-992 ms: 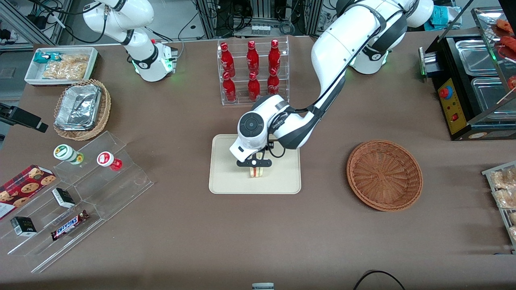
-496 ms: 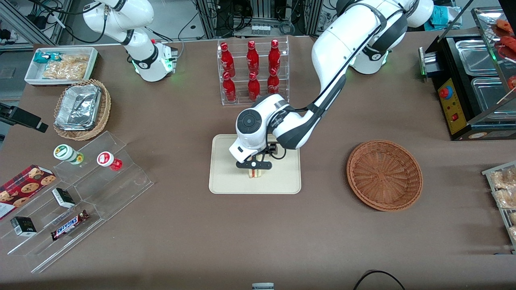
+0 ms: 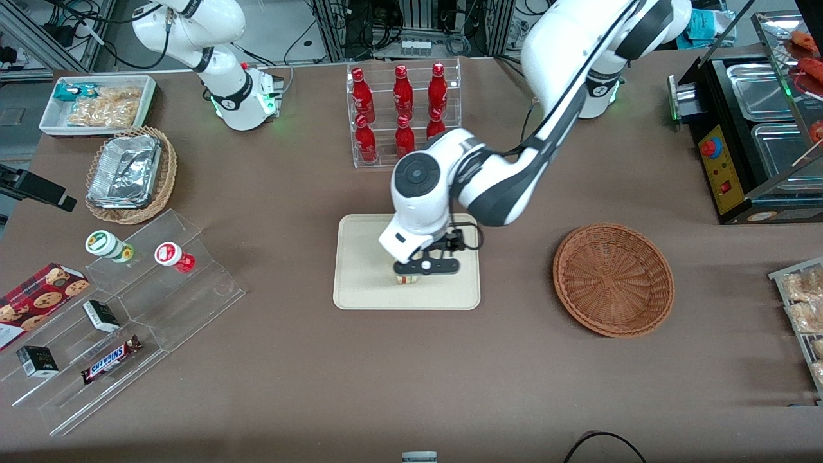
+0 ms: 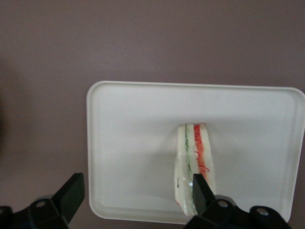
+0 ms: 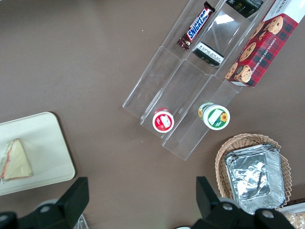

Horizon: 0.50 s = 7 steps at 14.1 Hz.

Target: Place sandwich from basket to tray

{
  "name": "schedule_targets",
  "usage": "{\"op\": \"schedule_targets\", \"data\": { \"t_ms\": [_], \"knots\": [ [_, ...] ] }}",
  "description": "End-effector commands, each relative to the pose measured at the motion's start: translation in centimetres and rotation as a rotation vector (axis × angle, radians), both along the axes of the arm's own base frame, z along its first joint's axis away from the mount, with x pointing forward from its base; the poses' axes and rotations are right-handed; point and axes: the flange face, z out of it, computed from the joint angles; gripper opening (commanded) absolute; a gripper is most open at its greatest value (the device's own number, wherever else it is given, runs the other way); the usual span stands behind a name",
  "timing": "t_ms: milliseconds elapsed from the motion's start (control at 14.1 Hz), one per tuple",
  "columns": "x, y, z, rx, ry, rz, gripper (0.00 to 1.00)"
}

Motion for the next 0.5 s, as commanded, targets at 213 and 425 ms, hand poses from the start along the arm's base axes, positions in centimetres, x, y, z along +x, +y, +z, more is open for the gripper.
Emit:
{"op": "schedule_targets", "data": {
  "t_ms": [213, 425],
  "knots": [
    [0.6, 13.8, 10.8, 0.012, 0.085, -0.040, 1.00],
    [-0.4, 22.4, 17.3, 0.054, 0.153, -0.046, 1.00]
  ]
}}
